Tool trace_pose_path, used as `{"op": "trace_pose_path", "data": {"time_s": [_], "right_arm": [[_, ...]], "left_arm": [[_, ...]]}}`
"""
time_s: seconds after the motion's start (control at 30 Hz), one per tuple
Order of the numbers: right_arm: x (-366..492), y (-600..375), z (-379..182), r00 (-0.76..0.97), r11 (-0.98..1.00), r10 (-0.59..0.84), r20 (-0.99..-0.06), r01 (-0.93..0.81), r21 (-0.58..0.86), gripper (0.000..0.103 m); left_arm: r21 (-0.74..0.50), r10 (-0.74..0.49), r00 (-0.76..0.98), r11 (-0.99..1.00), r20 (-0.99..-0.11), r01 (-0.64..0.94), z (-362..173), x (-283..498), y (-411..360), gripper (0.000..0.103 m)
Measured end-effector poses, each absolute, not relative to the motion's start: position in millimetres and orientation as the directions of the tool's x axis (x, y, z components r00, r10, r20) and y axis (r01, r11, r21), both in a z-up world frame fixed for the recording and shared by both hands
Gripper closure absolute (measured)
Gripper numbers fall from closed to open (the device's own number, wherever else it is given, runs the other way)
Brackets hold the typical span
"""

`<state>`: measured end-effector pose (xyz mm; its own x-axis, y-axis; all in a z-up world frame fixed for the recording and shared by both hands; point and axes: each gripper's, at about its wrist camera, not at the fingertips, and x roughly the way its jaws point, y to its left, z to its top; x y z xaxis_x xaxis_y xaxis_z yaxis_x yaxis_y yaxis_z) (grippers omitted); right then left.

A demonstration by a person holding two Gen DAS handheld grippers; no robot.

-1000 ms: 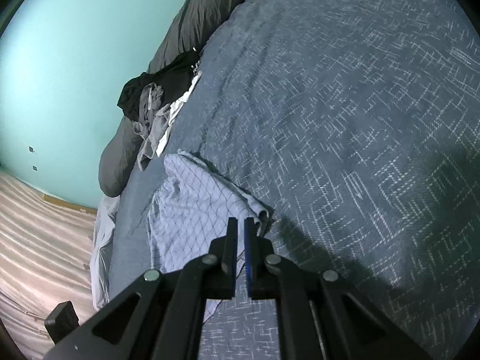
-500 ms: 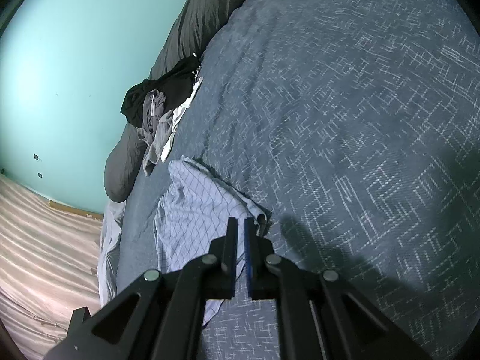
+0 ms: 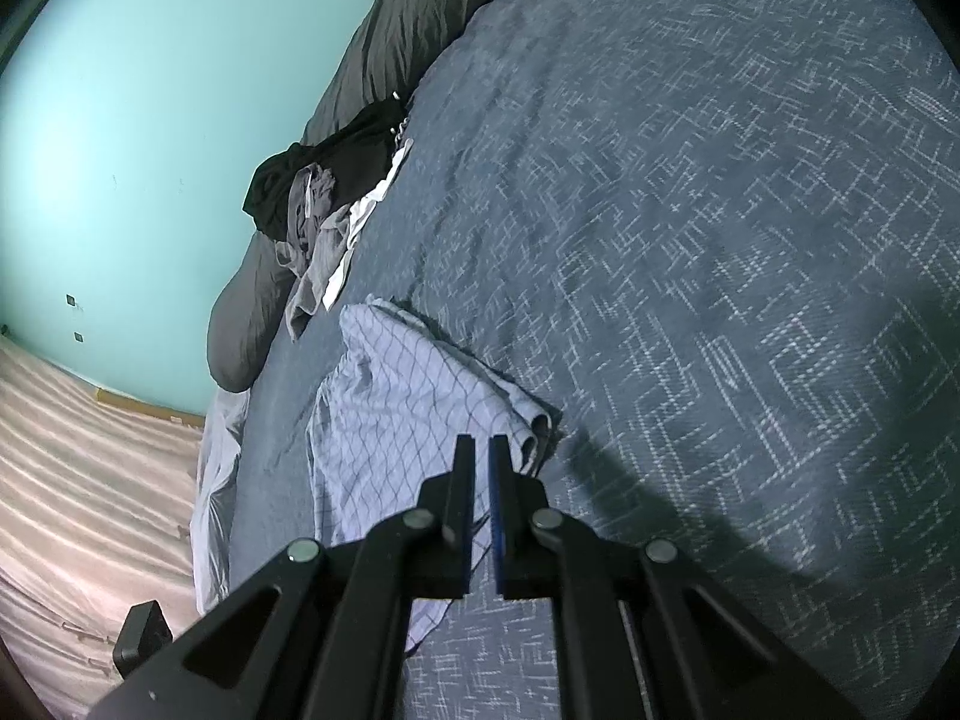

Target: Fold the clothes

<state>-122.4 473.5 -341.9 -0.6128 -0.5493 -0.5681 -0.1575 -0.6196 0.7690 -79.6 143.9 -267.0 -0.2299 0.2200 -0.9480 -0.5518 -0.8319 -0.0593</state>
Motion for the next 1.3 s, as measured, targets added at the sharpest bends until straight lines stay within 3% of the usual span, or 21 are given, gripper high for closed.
{"op": "trace_pose_path", "data": {"time_s": [0.1, 0.17, 0.23, 0.27, 0.47, 0.53, 0.6, 0.87, 1.07, 1.17, 1.23, 1.3], "right_arm": [[-124, 471, -342, -0.609, -0.621, -0.553, -0.568, -0.153, 0.769, 0.098], [-124, 471, -341, -0.609, -0.622, -0.553, -0.569, -0.153, 0.768, 0.098], [-125, 470, -342, -0.607, -0.622, -0.553, -0.57, -0.154, 0.767, 0.098], [-125, 469, -342, -0.606, -0.623, -0.554, -0.571, -0.154, 0.767, 0.098], [-124, 470, -342, -0.606, -0.622, -0.555, -0.57, -0.153, 0.768, 0.098], [-125, 472, -342, -0.608, -0.62, -0.553, -0.569, -0.156, 0.769, 0.098], [-125, 472, -343, -0.608, -0.62, -0.553, -0.57, -0.157, 0.769, 0.098], [-127, 466, -344, -0.593, -0.623, -0.567, -0.572, -0.145, 0.768, 0.098], [-131, 451, -348, -0.553, -0.634, -0.597, -0.581, -0.12, 0.764, 0.098], [-133, 448, -351, -0.543, -0.64, -0.594, -0.594, -0.127, 0.757, 0.089], [-133, 450, -352, -0.546, -0.639, -0.586, -0.599, -0.143, 0.756, 0.073], [-133, 454, -354, -0.553, -0.633, -0.58, -0.598, -0.155, 0.758, 0.073]], "left_arm": [[-0.083, 0.242, -0.226, -0.834, -0.944, -0.546, -266, -79, 151, 0.1], [-0.08, 0.24, -0.227, -0.833, -0.944, -0.548, -268, -78, 157, 0.093], [-0.061, 0.223, -0.232, -0.831, -0.947, -0.553, -271, -79, 164, 0.078], [-0.051, 0.215, -0.235, -0.831, -0.948, -0.553, -274, -80, 165, 0.077], [-0.047, 0.199, -0.227, -0.84, -0.953, -0.541, -288, -88, 165, 0.078], [-0.042, 0.193, -0.228, -0.842, -0.955, -0.537, -291, -90, 164, 0.091], [-0.042, 0.193, -0.23, -0.844, -0.954, -0.535, -291, -91, 162, 0.093], [-0.207, 0.337, -0.192, -0.845, -0.922, -0.492, -255, -98, 139, 0.094], [-0.343, 0.42, -0.09, -0.83, -0.903, -0.44, -258, -105, 135, 0.094], [-0.347, 0.419, -0.08, -0.832, -0.905, -0.432, -262, -106, 135, 0.094], [-0.35, 0.418, -0.073, -0.833, -0.905, -0.427, -265, -107, 136, 0.094], [-0.354, 0.417, -0.066, -0.835, -0.906, -0.422, -268, -108, 136, 0.094]]}}
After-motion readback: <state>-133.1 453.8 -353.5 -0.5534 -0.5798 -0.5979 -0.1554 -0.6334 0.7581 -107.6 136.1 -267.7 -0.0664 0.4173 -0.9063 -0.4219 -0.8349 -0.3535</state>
